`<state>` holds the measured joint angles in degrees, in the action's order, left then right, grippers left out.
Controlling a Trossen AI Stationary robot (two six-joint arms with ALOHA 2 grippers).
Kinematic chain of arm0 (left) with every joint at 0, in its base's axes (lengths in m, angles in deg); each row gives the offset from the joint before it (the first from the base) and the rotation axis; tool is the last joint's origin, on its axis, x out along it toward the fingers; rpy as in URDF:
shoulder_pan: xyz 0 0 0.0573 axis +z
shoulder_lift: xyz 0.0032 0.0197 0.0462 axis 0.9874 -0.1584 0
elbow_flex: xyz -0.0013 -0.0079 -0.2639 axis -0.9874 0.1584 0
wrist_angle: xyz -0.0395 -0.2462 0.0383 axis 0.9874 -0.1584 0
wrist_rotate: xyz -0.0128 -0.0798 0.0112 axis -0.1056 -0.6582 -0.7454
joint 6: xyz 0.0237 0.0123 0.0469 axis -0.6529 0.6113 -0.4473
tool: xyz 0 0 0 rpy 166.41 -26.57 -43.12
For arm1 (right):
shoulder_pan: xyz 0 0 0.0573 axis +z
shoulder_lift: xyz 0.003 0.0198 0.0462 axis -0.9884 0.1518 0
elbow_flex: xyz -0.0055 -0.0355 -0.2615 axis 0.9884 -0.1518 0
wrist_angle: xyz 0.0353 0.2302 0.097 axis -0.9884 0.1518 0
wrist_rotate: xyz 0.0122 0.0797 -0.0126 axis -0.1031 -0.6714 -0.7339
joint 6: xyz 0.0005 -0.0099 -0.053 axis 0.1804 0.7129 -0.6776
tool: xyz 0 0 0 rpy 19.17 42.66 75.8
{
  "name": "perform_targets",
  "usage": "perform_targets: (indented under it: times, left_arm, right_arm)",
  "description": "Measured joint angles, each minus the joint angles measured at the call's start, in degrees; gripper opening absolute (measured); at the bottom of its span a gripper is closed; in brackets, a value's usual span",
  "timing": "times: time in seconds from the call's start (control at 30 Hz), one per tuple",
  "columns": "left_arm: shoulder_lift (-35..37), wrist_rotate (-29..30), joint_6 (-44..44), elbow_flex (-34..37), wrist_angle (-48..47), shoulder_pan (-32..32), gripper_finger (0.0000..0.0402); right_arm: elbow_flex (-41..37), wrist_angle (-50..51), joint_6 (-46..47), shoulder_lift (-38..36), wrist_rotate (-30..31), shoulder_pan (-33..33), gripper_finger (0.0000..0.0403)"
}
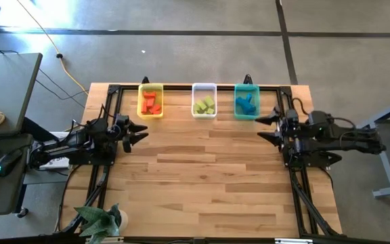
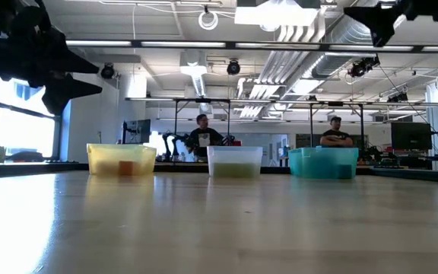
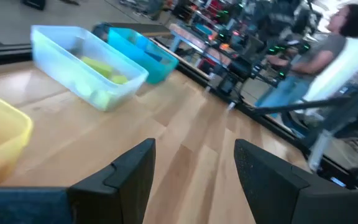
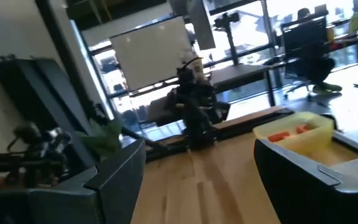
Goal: Sort & place blocks by color
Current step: Return to Home Position
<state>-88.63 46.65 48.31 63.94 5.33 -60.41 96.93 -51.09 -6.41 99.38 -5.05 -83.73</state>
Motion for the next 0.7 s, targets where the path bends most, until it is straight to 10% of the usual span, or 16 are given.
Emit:
perform_targets:
  times: [0.7]
  left_arm:
    - [0.00, 7.47, -12.51, -0.02, 0.22, -0.01, 0.0209]
  right_arm:
    - [-21.90, -5.93, 1.86, -12.06, -0.72, 0.00, 0.0287]
